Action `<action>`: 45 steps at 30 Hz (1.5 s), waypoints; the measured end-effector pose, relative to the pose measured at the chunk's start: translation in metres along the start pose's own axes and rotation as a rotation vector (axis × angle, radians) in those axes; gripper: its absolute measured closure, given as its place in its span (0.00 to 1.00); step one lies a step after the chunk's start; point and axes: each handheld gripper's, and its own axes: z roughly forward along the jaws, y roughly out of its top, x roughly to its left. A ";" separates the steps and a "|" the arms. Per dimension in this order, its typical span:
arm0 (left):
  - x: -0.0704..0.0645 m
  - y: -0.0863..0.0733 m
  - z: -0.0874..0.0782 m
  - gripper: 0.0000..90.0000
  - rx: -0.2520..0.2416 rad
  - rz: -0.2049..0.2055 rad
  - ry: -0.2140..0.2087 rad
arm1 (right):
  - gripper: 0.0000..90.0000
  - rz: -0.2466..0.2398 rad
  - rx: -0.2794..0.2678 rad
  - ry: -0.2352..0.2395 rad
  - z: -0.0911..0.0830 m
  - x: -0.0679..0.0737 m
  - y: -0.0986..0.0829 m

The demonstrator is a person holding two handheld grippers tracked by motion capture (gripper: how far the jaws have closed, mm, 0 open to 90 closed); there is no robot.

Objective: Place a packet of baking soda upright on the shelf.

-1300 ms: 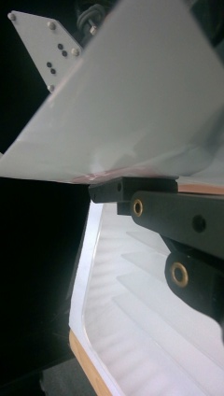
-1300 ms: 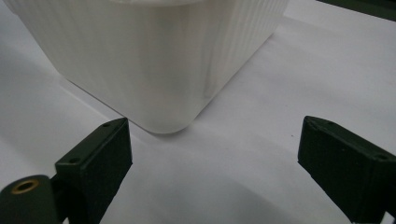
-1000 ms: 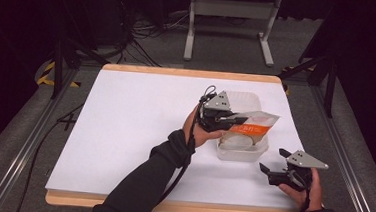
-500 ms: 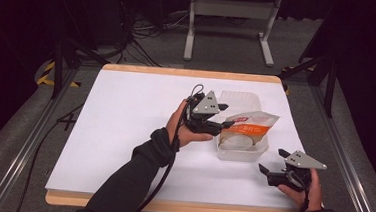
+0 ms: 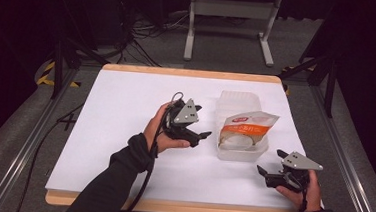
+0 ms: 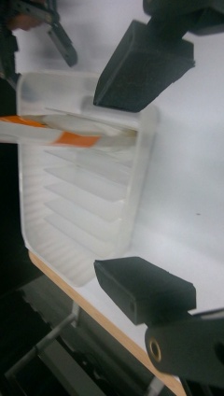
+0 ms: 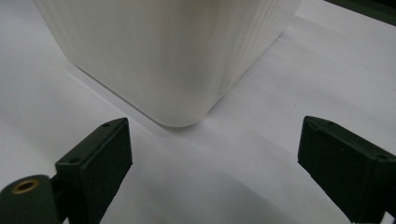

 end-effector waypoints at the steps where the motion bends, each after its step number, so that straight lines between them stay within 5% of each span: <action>1: 0.000 0.000 0.000 0.19 0.000 0.000 0.000 | 0.12 0.000 0.000 0.000 0.000 0.000 0.000; 15: 0.009 -0.055 -0.033 0.14 0.085 -0.033 0.055 | 0.12 -0.031 0.007 -0.007 -0.002 0.005 0.002; 27: 0.013 -0.103 -0.077 0.12 0.044 -0.080 0.093 | 0.12 -0.058 0.011 -0.029 -0.003 0.008 0.003; 31: 0.014 -0.119 -0.091 0.12 0.027 -0.113 0.103 | 0.12 -0.067 0.015 -0.035 -0.004 0.009 0.004; 38: 0.013 -0.154 -0.113 0.10 0.065 -0.171 0.164 | 0.12 -0.073 0.018 -0.041 -0.004 0.010 0.005; 45: 0.013 -0.191 -0.137 0.08 0.086 -0.270 0.227 | 0.12 -0.087 0.023 -0.039 -0.003 0.011 0.005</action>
